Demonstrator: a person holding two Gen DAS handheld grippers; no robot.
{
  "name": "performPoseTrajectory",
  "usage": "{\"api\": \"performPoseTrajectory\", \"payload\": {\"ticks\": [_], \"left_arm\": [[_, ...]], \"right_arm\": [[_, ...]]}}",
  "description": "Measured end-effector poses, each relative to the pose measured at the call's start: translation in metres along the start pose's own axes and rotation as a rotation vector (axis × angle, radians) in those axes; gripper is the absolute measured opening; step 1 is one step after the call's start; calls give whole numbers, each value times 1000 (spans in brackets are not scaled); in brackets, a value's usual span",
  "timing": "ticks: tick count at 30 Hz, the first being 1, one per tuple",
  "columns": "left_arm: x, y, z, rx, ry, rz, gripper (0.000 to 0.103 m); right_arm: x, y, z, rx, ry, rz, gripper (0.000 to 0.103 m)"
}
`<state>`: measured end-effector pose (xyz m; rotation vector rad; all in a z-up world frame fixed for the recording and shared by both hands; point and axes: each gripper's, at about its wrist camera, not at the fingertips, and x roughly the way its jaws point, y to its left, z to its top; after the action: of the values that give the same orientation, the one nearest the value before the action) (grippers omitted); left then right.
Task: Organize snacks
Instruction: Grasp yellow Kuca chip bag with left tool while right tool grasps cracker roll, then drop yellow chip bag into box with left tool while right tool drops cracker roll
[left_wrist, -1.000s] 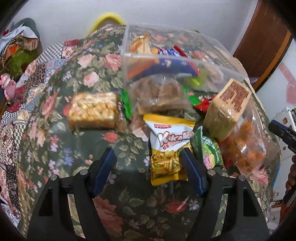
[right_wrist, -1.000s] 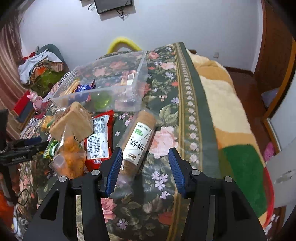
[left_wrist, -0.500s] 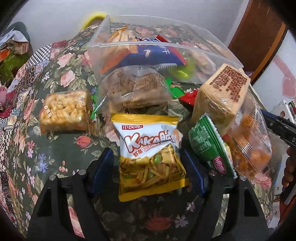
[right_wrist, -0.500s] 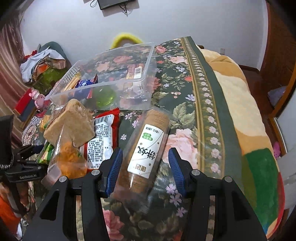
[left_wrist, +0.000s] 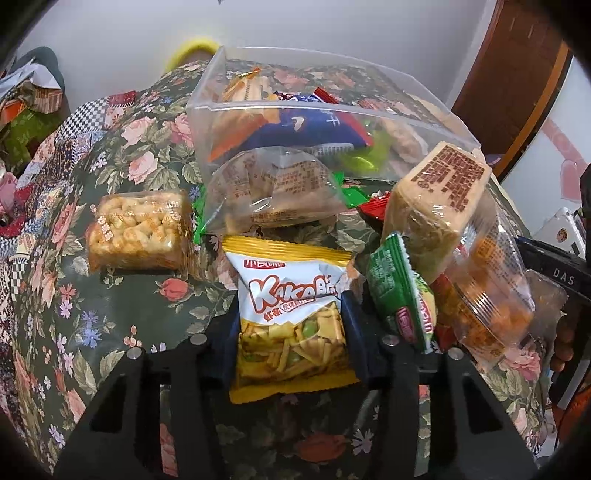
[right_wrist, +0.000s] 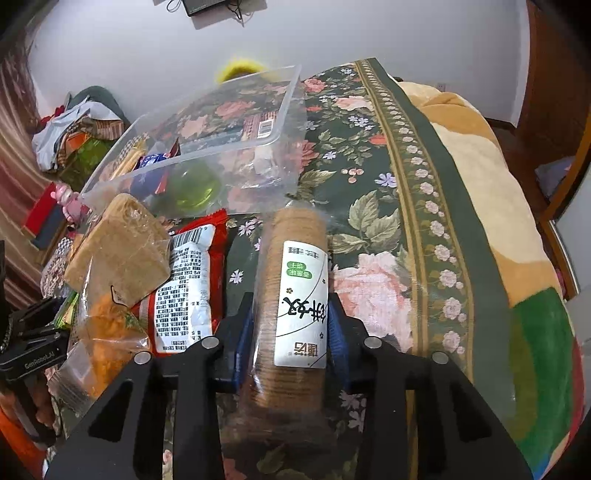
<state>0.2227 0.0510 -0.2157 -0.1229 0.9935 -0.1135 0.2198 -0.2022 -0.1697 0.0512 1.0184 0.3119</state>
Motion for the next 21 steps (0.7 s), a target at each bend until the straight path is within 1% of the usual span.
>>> {"api": "performPoseTrajectory", "payload": {"ticks": [3,6,12,16,21], "left_arm": [[-8,-3,0,3,-8,-8,44],[-21,-4,0,2,-28,-7,43],[-53,0,5,-12,-93,1,43],[-73,3,16,-21,-141,-4,43],[-88,-3,38,-6,-208,-5,43]], "right_arm": [[-2,-1,-1,10,0,7,33],[-8,-2,-2,22,-2,21,33],[-31,1,0,-8,-57,-9,33],[-50,3,7,-19,-104,-12,33],[-65,11,22,-47,-160,-1,33]]}}
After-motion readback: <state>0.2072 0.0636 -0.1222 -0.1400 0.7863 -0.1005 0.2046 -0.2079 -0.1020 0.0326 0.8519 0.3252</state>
